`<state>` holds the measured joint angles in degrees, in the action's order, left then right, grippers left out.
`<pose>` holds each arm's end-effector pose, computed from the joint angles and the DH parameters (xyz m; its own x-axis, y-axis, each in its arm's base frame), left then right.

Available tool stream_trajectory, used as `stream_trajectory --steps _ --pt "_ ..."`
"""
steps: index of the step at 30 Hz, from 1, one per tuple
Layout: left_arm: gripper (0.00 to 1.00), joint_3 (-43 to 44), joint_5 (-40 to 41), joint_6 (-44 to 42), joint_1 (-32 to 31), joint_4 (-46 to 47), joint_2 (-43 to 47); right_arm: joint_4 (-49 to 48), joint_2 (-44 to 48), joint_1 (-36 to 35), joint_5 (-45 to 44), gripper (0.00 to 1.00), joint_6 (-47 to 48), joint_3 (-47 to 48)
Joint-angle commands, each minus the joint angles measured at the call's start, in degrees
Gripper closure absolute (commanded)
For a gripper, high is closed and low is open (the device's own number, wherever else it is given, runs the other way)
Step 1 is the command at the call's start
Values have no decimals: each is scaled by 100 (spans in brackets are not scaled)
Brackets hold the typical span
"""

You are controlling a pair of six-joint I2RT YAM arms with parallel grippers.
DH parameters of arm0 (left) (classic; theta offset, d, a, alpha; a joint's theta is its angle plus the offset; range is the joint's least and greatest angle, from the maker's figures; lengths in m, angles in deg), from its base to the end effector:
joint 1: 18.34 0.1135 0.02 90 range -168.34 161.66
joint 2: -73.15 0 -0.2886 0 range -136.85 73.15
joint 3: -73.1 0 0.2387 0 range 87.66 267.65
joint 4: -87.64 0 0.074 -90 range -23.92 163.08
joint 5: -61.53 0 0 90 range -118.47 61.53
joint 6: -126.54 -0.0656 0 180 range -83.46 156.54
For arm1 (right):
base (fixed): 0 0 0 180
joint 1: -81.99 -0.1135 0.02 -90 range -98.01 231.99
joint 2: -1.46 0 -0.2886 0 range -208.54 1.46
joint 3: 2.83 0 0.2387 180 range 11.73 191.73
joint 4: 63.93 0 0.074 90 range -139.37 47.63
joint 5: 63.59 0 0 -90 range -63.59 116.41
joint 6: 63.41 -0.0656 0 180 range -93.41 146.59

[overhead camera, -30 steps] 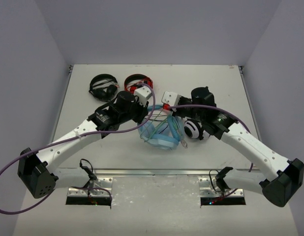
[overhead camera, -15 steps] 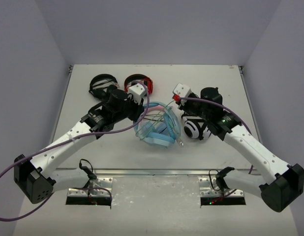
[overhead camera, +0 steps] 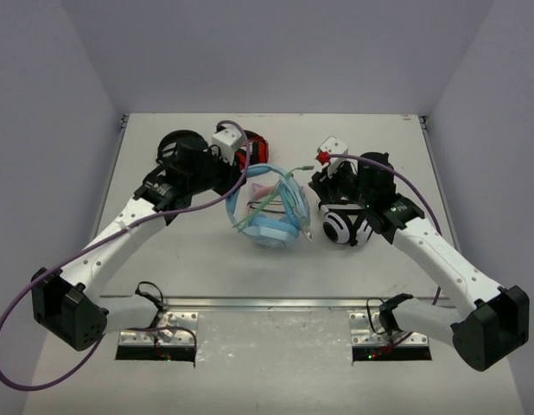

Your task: Wrap the headphones

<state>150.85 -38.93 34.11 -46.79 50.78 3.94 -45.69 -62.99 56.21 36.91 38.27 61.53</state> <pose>0.2366 -0.1417 0.3530 -0.3909 0.2592 -0.8832 0.6261 0.7782 -0.0487 0.2341 0.1263 0.3299 -0.1592 -0.2980 -0.9412 -0.6287 0.7657 -0.1360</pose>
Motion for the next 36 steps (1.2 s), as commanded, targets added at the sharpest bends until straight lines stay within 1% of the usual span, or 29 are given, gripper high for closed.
stream_trajectory --steps 1,2,3,5,6,8,11,16,17,18,20,21,22,23,25,26,27,28,30,31,32,33,34,36 --pt "100 562 -1096 445 698 587 -83 53 -51 283 22 46 -754 214" --pt "100 632 -1334 515 831 630 -153 71 -24 362 39 44 -894 171" --pt "99 667 -1788 525 1067 727 -198 115 -7 555 74 40 -1279 57" --pt "100 746 -2029 402 1174 798 -268 176 98 714 93 39 -1624 -66" --pt "99 781 -2030 332 1175 780 -295 194 160 732 14 39 -1756 -198" --pt "100 930 -1943 -62 1183 597 -487 500 414 741 -398 33 -2229 -295" --pt "100 1237 -1618 -230 1210 193 -768 896 687 750 -785 32 -2530 -234" --pt "100 1677 -1687 -643 1464 -318 -1558 1686 1583 750 -901 29 -2768 -102" --pt "100 1765 -1766 -696 1578 -397 -1674 1749 1749 750 -735 29 -2794 -172" --pt "100 1844 -1793 -732 1631 -415 -1770 1837 2134 750 -656 29 -2925 -225" --pt "100 2055 -1968 -1126 1719 -502 -2034 1882 2523 750 -515 28 -3136 -348" --pt "99 2117 -1943 -1301 1728 -529 -2105 1882 2855 750 -253 25 -3224 -496" --pt "100 2187 -1951 -1712 1746 -547 -2201 1943 2989 750 -146 24 -3242 -550" --pt "100 2231 -1977 -1925 1790 -599 -2228 2013 3095 750 -67 24 -3269 -577" --pt "100 2380 -2100 -2355 1930 -652 -2342 2258 3314 750 222 16 -3164 -621" --pt "100 2477 -2457 -2593 2087 -870 -2412 2390 3368 750 302 4 -3137 -586" --pt "100 2548 -2670 -2830 2176 -1003 -2474 2487 3421 750 416 1 -3085 -551" --pt "100 2627 -2785 -3137 2264 -1073 -2588 2601 3552 750 626 1 -3076 -550" --pt "100 2802 -3268 -3568 2527 -1381 -2859 2681 3719 741 795 1 -3180 -594" --pt "100 2899 -3400 -3658 2624 -1669 -3000 2673 3885 741 996 1 -3216 -638" --pt "100 3022 -3776 -3833 2799 -1898 -3185 2690 3948 741 1067 1 -3260 -673" --pt "100 3223 -3936 -4209 2836 -2153 -3534 2751 4001 741 1129 1 -3269 -673" --pt "100 3234 -4155 -4343 3036 -2408 -3642 2769 4097 741 1260 1 -3269 -691" --pt "100 3277 -4289 -4791 3161 -2628 -3950 2796 4159 741 1384 1 -3260 -717"
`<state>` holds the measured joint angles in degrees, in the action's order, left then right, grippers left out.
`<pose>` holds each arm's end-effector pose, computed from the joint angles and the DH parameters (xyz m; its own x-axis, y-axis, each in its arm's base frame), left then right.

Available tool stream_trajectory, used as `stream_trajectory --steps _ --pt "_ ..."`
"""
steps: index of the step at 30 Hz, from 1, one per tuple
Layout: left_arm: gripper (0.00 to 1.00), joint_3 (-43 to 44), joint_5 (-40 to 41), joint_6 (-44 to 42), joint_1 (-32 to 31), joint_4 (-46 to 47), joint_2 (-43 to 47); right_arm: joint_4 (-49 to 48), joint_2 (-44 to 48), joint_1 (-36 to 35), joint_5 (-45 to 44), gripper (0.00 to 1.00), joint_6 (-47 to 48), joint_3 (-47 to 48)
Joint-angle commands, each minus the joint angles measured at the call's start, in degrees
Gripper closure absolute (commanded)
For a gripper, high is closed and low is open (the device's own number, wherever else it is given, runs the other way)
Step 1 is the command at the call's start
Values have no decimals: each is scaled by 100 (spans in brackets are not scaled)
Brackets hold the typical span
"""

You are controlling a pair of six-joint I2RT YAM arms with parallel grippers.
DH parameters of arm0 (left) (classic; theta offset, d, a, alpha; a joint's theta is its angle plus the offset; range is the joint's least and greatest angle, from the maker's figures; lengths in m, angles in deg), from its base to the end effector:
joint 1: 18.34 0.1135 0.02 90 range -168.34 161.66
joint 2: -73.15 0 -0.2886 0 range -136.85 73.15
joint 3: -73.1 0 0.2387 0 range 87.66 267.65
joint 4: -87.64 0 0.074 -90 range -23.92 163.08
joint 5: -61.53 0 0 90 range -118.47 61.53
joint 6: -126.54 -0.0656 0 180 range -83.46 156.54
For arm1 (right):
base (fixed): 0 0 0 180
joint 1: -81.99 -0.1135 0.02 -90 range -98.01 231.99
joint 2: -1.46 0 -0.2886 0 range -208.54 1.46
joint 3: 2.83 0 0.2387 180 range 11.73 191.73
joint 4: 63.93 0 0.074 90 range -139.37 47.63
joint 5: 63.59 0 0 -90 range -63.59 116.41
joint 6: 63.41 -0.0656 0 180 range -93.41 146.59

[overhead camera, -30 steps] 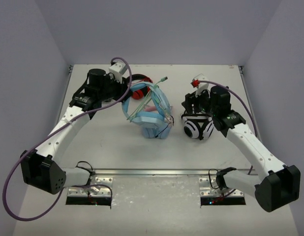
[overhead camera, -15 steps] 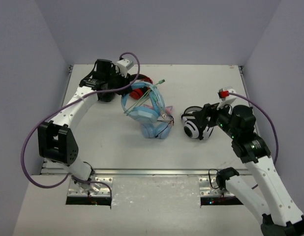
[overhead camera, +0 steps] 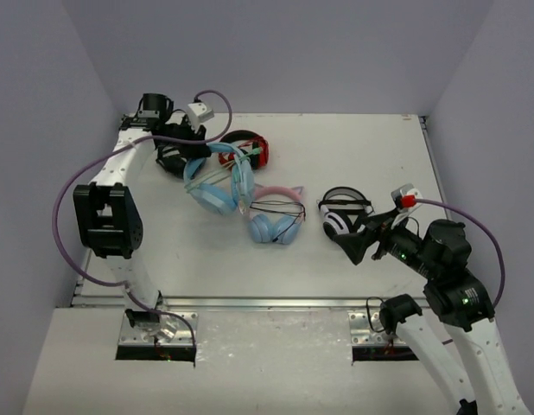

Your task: Wrap the headphones

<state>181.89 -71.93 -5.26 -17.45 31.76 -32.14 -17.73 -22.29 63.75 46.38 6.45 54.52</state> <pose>0.4092 -0.0388 0.3101 -0.3181 0.4789 -0.8182 0.8324 0.5541 0.0007 0.0757 0.0485 0.3322 -0.4048 0.2073 -0.8906 -0.5021 0.7636 0.4060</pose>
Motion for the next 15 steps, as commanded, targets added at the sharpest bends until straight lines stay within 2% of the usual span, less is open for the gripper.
stream_trajectory --steps 1,5,10,11,15 --pt "100 191 -980 -960 315 -937 -438 0 151 -13 542 1 -69 -42" --pt "100 183 -1059 -1777 517 -1264 -650 -87 317 -13 736 1 -104 -147" --pt "100 -19 -699 -2472 597 -1457 -641 -105 362 -22 904 1 -122 -165" --pt "100 -19 -707 -2978 597 -1606 -685 -88 353 -30 973 1 -122 -148" --pt "100 33 -567 -3686 597 -1993 -852 -61 362 -92 1062 1 -95 -130"
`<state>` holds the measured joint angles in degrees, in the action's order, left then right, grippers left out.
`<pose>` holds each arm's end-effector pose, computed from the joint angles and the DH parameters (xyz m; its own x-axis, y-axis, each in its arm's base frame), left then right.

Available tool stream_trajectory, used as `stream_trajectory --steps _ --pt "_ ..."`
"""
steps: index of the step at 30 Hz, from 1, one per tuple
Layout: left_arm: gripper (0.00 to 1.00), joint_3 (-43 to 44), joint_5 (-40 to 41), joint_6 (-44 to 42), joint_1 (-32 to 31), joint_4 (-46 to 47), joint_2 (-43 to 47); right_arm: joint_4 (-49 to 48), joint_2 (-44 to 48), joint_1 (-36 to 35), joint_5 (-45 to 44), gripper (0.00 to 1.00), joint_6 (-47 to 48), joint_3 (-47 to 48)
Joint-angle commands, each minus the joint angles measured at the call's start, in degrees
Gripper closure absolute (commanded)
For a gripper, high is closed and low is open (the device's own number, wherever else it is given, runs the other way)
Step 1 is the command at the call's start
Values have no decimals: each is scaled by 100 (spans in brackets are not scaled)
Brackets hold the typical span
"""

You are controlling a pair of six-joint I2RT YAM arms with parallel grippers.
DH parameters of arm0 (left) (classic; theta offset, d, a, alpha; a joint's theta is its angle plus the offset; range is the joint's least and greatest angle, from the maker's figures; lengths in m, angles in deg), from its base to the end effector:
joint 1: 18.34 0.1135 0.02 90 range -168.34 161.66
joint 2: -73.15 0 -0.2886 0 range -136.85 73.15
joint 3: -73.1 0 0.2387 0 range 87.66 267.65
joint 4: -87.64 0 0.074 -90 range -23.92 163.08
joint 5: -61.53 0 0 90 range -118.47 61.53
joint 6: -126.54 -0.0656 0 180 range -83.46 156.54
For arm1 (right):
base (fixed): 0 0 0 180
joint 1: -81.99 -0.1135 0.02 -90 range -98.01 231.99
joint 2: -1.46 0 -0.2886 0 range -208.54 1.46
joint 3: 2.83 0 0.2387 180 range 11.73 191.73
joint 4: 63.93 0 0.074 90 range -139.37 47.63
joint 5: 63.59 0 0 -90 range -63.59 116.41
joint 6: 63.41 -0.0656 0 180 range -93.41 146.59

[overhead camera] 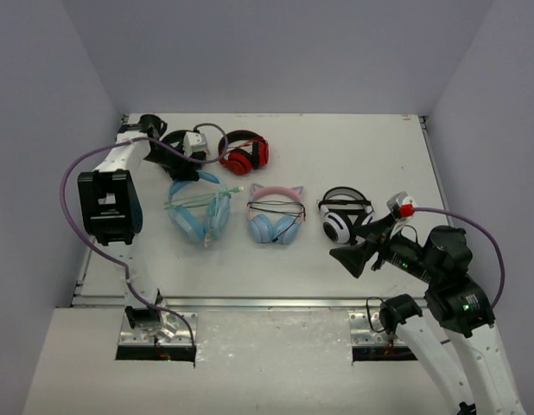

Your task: Wrap the headphones

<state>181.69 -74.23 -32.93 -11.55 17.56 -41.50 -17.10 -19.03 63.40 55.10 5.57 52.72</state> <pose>0.4091 0.0014 0.2343 -0.2558 0.6275 -0.7354 0.9337 0.3576 -0.0196 0.0599 0.0534 0.3248 -0.4406 0.1838 -0.8787 -0.6075 0.6596 0.4426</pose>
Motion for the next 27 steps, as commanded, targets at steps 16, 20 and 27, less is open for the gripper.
stream_trajectory --steps 16,20,27 --pt "100 167 190 -1947 244 -1021 -1059 -203 300 -127 23 1 1 -109" --pt "98 457 41 -1930 253 -1013 -1314 -440 300 -127 75 1 -60 -267" --pt "72 686 -275 -1254 156 -609 -1306 -599 194 -127 138 1 -131 -390"
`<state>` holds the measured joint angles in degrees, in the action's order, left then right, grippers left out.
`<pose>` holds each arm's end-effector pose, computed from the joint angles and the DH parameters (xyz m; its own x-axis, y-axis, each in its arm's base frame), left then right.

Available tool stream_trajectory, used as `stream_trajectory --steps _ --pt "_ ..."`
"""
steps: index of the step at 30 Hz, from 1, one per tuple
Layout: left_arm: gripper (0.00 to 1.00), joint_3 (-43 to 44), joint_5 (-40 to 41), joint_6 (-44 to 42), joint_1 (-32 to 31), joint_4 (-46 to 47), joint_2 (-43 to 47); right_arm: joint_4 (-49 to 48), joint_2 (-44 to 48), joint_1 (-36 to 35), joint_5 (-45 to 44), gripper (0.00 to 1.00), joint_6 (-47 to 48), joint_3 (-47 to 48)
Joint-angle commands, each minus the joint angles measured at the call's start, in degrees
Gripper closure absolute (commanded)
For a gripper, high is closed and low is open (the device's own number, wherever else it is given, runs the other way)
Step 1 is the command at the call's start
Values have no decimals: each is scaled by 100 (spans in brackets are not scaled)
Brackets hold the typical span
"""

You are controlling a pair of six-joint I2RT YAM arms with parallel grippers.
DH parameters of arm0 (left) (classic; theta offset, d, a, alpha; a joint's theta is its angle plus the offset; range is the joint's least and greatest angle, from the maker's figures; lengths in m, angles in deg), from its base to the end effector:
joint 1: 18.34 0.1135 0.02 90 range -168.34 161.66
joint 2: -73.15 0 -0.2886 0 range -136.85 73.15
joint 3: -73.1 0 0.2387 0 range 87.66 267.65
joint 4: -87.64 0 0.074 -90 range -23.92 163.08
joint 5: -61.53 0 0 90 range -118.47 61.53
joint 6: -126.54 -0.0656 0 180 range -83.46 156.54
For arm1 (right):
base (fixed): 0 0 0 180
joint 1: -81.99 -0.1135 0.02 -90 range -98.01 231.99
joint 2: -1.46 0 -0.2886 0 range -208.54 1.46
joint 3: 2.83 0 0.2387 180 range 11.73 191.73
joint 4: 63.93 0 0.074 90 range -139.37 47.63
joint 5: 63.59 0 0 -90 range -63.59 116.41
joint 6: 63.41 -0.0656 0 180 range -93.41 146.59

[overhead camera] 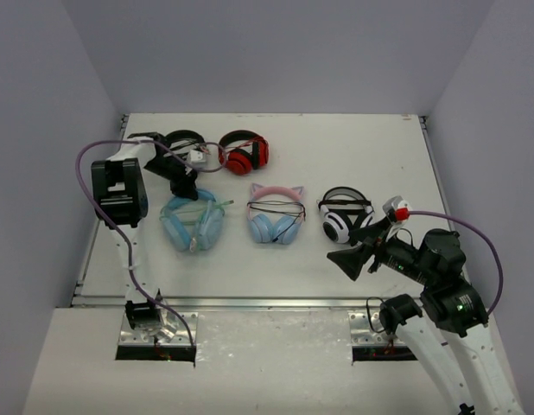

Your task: Wrap the headphones

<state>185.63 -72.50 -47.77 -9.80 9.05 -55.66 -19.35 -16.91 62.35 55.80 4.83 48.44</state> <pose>0.4218 0.0172 0.1507 -0.2620 0.6841 -0.6807 0.9641 0.2169 -0.1531 0.0598 0.0555 0.3076 -0.4534 0.1811 -0.8727 -0.6217 0.6373 0.4553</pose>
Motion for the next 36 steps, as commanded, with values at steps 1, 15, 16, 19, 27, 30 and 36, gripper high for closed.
stream_trajectory --steps 1,15,16,19,27,30,36 --pt "70 292 -483 283 -27 251 154 -374 -9 -22 41 1 -48 38" --pt "0 -410 -360 1980 -168 1560 1332 -190 27 -23 -46 1 58 223" --pt "0 -506 -404 2015 -177 1612 1428 -163 27 -22 -73 1 84 223" --pt "0 -806 -300 2637 -291 2121 1972 -154 9 -23 -239 1 145 162" --pt "0 -1524 3427 7926 -502 4643 3808 91 -316 -23 -1170 1 234 388" --pt "0 -2185 4164 9747 -274 4269 5021 670 -518 -23 -2636 1 120 705" --pt "0 -3799 5342 10269 -265 3626 7734 1471 -888 -22 -3924 1 40 917"
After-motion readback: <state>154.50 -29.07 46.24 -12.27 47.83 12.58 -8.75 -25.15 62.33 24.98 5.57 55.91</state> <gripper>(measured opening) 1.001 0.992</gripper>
